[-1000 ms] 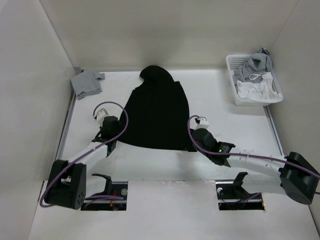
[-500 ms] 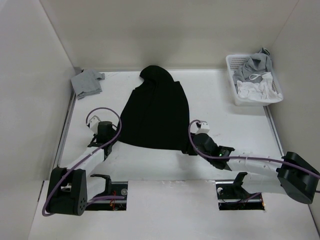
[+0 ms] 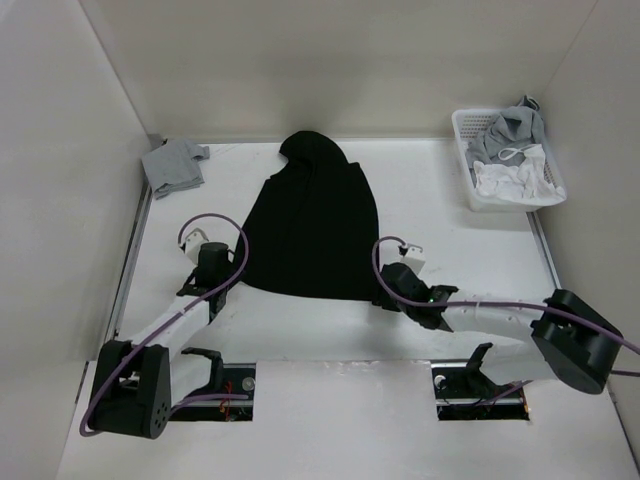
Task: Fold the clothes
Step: Flatten the tank top out
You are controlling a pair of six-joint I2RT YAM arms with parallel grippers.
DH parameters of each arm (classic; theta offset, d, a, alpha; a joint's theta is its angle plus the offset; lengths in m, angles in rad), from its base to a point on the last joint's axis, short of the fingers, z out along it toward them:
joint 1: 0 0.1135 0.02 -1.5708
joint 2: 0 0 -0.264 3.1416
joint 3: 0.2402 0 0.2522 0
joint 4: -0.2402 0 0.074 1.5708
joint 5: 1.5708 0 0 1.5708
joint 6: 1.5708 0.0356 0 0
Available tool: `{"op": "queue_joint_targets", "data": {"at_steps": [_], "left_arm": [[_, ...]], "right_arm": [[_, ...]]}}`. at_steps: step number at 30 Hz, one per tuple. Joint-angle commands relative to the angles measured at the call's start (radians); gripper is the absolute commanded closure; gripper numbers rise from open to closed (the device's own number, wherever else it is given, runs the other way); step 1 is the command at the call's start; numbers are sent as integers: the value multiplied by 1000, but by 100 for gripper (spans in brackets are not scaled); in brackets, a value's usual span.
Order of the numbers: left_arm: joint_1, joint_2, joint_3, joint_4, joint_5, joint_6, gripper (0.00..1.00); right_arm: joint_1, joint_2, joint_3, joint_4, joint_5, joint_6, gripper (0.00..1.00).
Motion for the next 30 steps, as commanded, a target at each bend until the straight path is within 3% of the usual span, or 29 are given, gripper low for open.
{"op": "queue_joint_targets", "data": {"at_steps": [1, 3, 8, 11, 14, 18, 30], "left_arm": [[-14, -52, 33, 13, 14, 36, 93], [-28, -83, 48, -3, 9, 47, 94], [-114, -183, 180, -165, -57, 96, 96], [-205, -218, 293, -304, -168, 140, 95], [-319, -184, 378, -450, -309, 191, 88], [-420, -158, 341, -521, -423, 152, 59], [-275, -121, 108, -259, -53, 21, 63]], "right_arm": [[6, 75, 67, -80, 29, 12, 58], [6, 118, 92, -82, 29, 6, 64], [-3, 132, 121, -74, 21, -14, 100], [-23, -30, 91, -126, 82, -20, 100], [-26, -258, 68, -253, 133, -11, 100], [-83, -400, 23, -338, 99, -17, 100], [-109, -351, -8, -271, 36, -26, 99]]}}
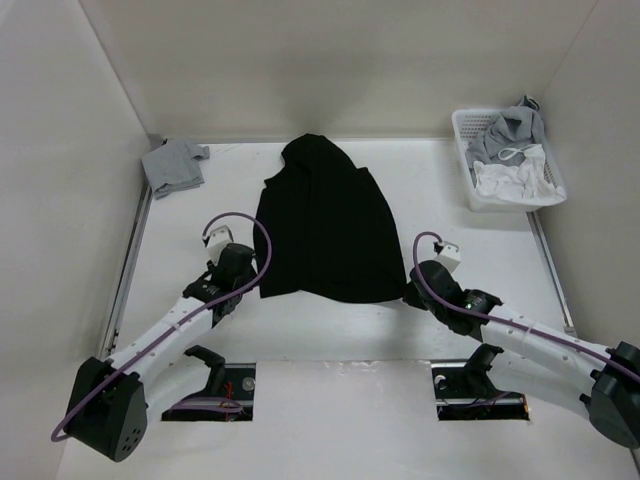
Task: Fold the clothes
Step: Flatten the tank top out
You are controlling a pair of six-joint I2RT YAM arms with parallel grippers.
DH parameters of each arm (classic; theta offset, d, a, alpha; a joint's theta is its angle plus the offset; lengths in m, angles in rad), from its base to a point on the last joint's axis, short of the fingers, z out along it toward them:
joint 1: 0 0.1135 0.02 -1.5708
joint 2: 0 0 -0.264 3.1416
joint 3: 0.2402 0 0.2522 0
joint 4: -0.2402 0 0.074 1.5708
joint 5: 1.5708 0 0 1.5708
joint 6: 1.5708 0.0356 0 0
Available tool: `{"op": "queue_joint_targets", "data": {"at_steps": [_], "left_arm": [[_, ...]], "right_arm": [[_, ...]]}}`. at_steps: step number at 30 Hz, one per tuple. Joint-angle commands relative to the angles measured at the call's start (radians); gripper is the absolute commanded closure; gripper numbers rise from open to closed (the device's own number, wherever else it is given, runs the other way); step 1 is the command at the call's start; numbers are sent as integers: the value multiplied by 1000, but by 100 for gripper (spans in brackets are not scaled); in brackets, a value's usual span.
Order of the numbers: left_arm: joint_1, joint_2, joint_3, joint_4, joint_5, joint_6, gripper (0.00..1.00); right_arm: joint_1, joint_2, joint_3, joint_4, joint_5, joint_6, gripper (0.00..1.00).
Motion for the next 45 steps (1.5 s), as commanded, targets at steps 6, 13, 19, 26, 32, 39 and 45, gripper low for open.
{"op": "queue_joint_targets", "data": {"at_steps": [6, 13, 19, 26, 32, 39, 45], "left_arm": [[26, 98, -84, 195, 283, -50, 64], [9, 57, -87, 87, 284, -92, 72], [0, 75, -76, 42, 233, -119, 72], [-8, 135, -73, 97, 227, -106, 82], [-7, 72, -37, 165, 256, -96, 100], [3, -267, 239, 19, 215, -37, 100], [-4, -397, 549, 5, 147, 23, 100]], "right_arm": [[1, 4, 1, 35, -12, -14, 100], [1, 4, 3, 38, -12, -18, 100], [-2, -10, 1, 50, -12, -30, 100], [-11, -37, 4, 56, -12, -39, 100], [-8, -71, 25, 55, -9, -53, 100], [41, -257, 186, -74, 82, -151, 100], [235, -300, 562, -220, 339, -321, 100]]}}
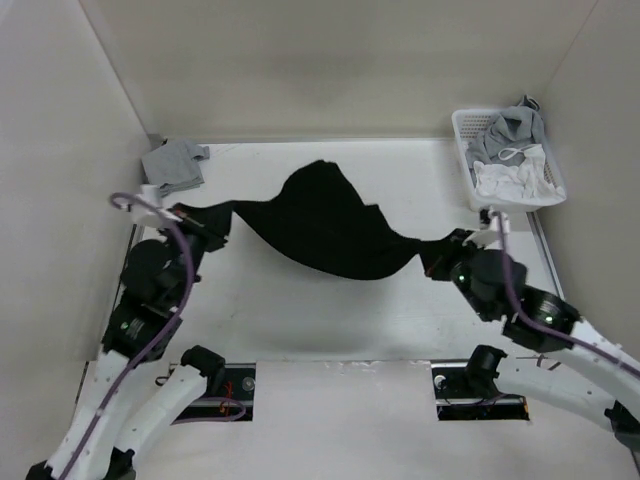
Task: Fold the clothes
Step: Flatten the tank top out
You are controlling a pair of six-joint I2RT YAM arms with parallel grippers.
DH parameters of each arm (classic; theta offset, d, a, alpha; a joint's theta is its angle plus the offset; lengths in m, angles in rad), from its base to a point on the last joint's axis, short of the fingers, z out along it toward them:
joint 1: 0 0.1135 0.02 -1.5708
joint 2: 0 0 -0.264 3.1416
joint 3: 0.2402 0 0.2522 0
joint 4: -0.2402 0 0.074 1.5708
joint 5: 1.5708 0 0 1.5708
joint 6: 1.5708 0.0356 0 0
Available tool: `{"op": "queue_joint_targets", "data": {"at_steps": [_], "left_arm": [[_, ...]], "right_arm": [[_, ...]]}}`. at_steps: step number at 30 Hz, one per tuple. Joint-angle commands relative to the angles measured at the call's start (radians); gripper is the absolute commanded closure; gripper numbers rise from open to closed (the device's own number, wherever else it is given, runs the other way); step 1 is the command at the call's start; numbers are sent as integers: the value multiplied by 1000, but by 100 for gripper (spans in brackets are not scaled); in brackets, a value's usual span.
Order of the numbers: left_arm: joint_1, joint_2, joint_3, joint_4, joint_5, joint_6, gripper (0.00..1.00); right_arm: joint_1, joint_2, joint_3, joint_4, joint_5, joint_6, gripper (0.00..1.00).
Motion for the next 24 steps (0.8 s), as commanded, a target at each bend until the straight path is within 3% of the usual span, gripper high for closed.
{"op": "queue_joint_targets", "data": {"at_steps": [1, 5, 7, 10, 14, 18, 24], "left_arm": [[-3, -48, 168, 15, -60, 59, 100], [14, -55, 352, 109, -81, 97, 100], [35, -36, 428, 158, -80, 110, 100], [58, 16, 509, 193, -63, 111, 100], [65, 131, 554, 255, -58, 113, 100], [94, 289, 519, 275, -67, 117, 100], [245, 545, 495, 335, -2, 45, 100]], "right_arm": [[140, -13, 253, -62, 258, -166, 100], [374, 68, 529, -18, 531, -384, 100], [476, 126, 652, 92, 634, -575, 100], [481, 203, 757, 391, 605, -911, 100], [421, 300, 803, 671, 510, -1160, 100], [238, 404, 818, 638, 369, -1091, 100], [-254, 611, 915, 334, -94, -649, 100]]}}
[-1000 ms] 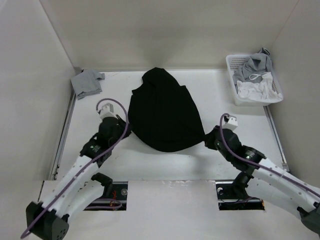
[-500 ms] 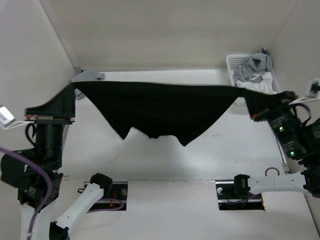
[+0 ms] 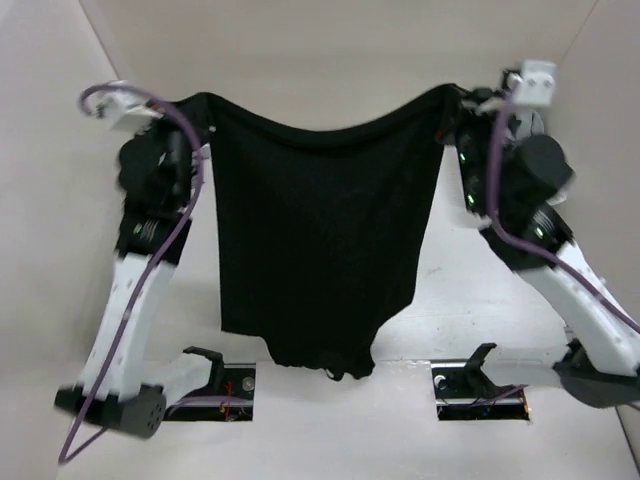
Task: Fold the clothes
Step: Flatten the tank top out
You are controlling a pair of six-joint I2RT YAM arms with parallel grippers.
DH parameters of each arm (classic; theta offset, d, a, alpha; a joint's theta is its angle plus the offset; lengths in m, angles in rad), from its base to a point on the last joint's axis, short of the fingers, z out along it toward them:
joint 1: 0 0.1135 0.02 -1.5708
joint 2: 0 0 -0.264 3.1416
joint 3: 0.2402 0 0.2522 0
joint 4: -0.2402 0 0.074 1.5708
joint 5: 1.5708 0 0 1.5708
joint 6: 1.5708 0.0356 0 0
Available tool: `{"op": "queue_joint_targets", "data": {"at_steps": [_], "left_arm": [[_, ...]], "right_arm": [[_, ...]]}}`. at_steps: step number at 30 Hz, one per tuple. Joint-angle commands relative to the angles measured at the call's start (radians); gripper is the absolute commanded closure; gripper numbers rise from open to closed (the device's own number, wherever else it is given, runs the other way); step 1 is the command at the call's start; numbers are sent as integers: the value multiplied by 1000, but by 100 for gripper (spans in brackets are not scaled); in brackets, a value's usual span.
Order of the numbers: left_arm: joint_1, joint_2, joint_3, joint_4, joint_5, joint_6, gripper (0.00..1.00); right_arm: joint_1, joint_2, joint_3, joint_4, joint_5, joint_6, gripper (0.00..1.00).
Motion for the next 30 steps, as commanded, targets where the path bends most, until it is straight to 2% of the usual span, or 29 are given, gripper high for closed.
{"op": "queue_joint_targets", "data": {"at_steps": [1, 4, 7, 13, 17, 20, 23, 27, 30], "left_arm": [[62, 141, -3, 44, 52, -44, 100], [96, 267, 83, 41, 89, -59, 100], [110, 349, 186, 37, 117, -62, 100], [138, 357, 319, 15, 160, -64, 100], [155, 295, 333, 12, 174, -59, 100], [161, 220, 272, 12, 167, -53, 100], [165, 122, 134, 17, 163, -50, 100], [159, -86, -204, 31, 160, -81, 100], [135, -282, -491, 12, 155, -96, 100]], "right_arm": [[-246, 124, 101, -161, -346, 272, 100], [-392, 257, 204, -205, -509, 370, 100], [-465, 362, 356, -254, -571, 397, 100], [-476, 408, 610, -356, -582, 381, 100], [-469, 355, 654, -390, -576, 372, 100], [-445, 270, 541, -385, -565, 377, 100], [-419, 129, 293, -345, -530, 397, 100], [-347, -93, -121, -276, -455, 440, 100], [-237, -279, -448, -261, -387, 502, 100]]}}
